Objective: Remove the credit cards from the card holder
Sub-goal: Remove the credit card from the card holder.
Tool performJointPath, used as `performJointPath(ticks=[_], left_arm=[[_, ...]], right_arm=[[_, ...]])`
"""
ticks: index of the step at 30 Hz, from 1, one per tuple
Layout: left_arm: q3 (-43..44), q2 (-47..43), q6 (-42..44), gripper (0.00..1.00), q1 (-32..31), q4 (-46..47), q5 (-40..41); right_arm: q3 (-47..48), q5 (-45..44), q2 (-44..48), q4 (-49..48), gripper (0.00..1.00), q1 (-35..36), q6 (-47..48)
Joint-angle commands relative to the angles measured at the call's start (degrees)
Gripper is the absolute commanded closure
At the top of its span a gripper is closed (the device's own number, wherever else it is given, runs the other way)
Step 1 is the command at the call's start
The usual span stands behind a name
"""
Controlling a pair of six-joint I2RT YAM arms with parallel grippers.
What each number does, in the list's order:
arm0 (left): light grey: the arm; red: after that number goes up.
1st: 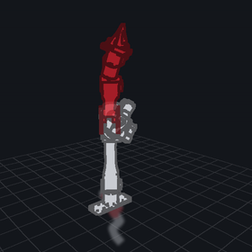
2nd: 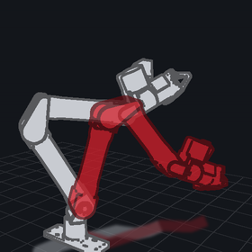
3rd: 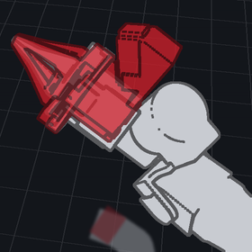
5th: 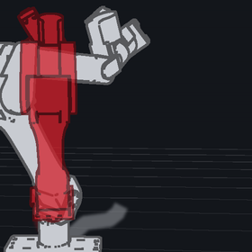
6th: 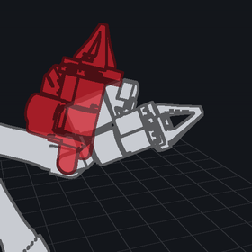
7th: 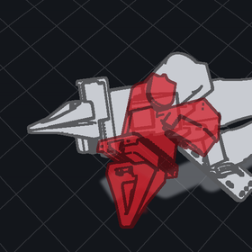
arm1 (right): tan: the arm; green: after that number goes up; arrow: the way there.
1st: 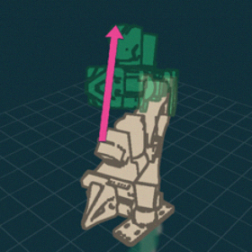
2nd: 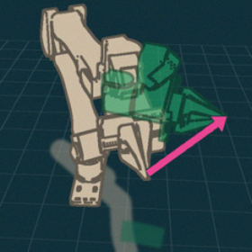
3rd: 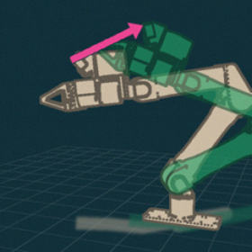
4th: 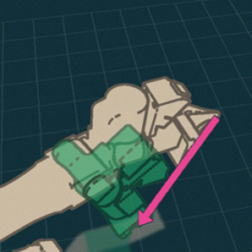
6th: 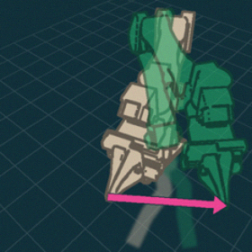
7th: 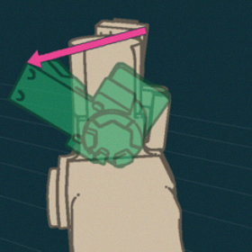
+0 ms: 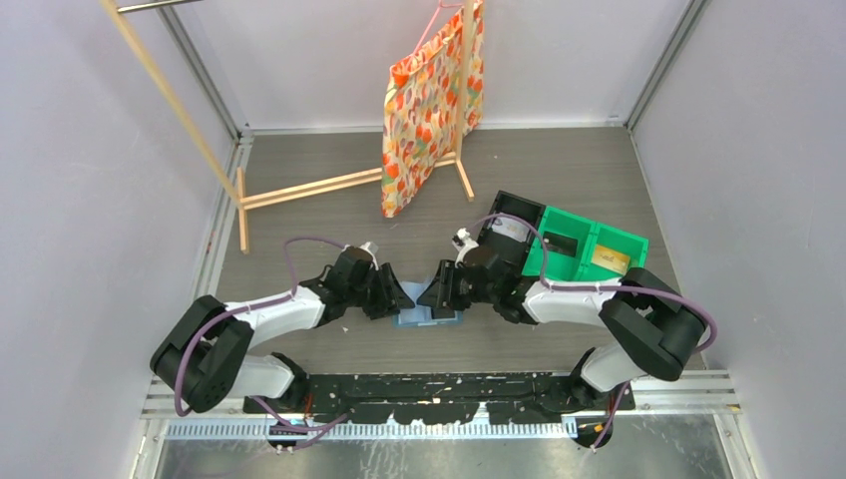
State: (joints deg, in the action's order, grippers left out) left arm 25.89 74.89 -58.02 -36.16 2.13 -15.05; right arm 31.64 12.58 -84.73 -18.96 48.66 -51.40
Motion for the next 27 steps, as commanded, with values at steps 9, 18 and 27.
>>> performJointPath(ticks=[9, 18, 27], left_arm=[[0.6, -16.9, 3.7, 0.52, 6.3, -17.1, 4.6], [1.8, -28.8, 2.5, 0.50, 8.1, -21.1, 2.8], [-0.3, -18.3, -2.4, 0.52, 3.0, -5.1, -2.2]], right_arm=[[7.4, 3.7, -4.9, -3.4, 0.58, 2.3, 0.7], [10.2, 4.4, -9.9, -2.6, 0.60, 2.4, 0.9], [4.8, -11.1, 10.7, 17.1, 0.60, 0.7, 7.8]])
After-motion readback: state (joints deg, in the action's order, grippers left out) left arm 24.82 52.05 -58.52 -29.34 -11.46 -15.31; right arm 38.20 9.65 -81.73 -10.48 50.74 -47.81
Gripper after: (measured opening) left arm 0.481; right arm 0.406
